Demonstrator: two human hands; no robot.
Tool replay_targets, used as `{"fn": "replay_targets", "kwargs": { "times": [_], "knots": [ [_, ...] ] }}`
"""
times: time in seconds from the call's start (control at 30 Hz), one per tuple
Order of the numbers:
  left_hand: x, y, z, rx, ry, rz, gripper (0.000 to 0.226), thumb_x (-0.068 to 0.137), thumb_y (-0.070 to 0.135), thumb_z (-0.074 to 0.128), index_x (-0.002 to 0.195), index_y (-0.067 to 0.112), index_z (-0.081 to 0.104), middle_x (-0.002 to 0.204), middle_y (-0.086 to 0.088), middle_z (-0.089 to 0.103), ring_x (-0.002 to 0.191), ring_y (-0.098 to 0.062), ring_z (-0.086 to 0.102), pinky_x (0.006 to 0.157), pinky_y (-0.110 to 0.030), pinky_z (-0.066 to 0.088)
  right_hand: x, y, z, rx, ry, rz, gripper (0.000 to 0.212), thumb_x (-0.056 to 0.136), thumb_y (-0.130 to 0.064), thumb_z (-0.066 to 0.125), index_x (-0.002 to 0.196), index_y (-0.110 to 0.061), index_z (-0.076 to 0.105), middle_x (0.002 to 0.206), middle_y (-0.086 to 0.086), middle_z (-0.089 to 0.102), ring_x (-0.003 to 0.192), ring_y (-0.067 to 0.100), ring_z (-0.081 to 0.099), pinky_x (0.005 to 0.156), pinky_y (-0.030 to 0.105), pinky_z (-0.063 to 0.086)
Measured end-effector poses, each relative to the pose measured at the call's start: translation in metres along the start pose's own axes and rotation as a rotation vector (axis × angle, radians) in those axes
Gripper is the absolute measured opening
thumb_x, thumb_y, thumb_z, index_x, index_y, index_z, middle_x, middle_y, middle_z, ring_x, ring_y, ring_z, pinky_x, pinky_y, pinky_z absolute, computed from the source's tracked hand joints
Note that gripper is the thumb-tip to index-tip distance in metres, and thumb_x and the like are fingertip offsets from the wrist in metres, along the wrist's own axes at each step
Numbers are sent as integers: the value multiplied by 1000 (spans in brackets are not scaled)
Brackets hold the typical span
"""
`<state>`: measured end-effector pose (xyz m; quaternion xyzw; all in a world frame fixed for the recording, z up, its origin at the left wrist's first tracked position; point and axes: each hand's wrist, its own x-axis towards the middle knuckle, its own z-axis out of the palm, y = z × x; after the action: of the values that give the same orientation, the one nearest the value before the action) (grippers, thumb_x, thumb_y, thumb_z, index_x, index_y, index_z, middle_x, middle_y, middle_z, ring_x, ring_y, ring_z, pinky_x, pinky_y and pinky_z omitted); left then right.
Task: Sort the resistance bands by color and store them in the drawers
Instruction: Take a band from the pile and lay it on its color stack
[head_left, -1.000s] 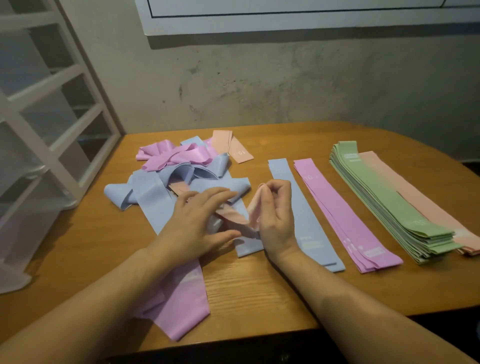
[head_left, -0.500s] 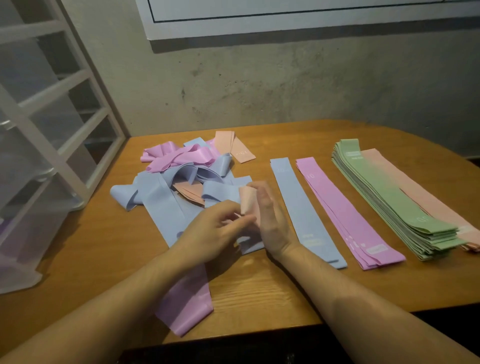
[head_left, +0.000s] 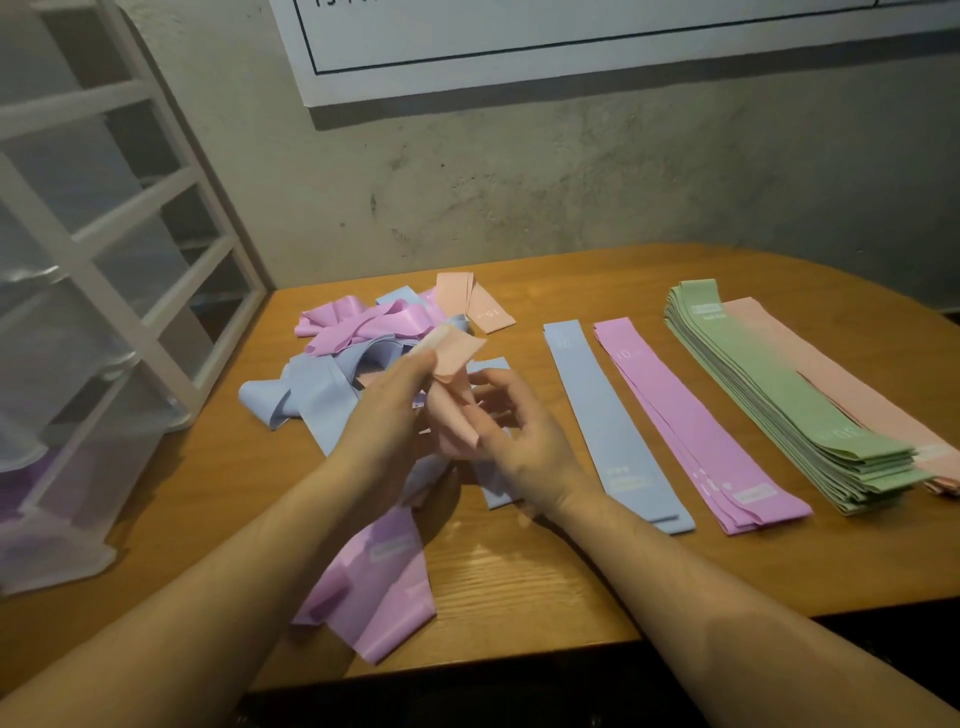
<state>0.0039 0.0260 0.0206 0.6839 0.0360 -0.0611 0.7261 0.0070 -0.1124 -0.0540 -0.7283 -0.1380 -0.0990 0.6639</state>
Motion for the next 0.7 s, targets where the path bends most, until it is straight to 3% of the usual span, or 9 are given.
{"fn": "replay_targets", "kwargs": {
  "times": [0.13,0.27,0.4,0.53,0.7],
  "knots": [
    [-7,4,-1,-11,31,-68,28,98,43,52,107,23,69,106,-11,74,103,-27,71,93,-47,56,0,2,2,-98,-20,-33,10,98,-30,64,107,-27,66,99,-24,66,100,3,62,83,18,50],
    [-13,5,-3,15,72,-61,26,99,42,51,98,26,72,98,-2,76,104,-24,68,97,-47,53,-6,-6,5,-1,-16,12,27,92,-37,64,114,-21,65,102,-21,66,101,7,64,84,22,52],
    [-19,9,-10,28,8,-24,32,104,34,44,114,19,70,108,-6,75,111,-22,67,90,-37,56,-7,-21,10,152,-47,83,34,93,-38,66,125,-33,55,116,-6,67,110,11,65,89,30,57],
    [-23,15,-15,72,-40,41,36,106,33,40,117,17,69,111,-9,73,113,-22,66,89,-33,54,-5,-37,9,107,-93,91,42,97,-32,65,137,-32,51,122,-10,65,114,7,62,95,30,55],
    [-29,20,-15,37,-36,69,31,106,34,43,109,19,71,107,-5,76,106,-18,68,87,-34,53,-9,-51,6,191,-119,93,22,95,-19,69,116,-18,64,102,-6,70,95,8,65,81,24,53]
  ]
}}
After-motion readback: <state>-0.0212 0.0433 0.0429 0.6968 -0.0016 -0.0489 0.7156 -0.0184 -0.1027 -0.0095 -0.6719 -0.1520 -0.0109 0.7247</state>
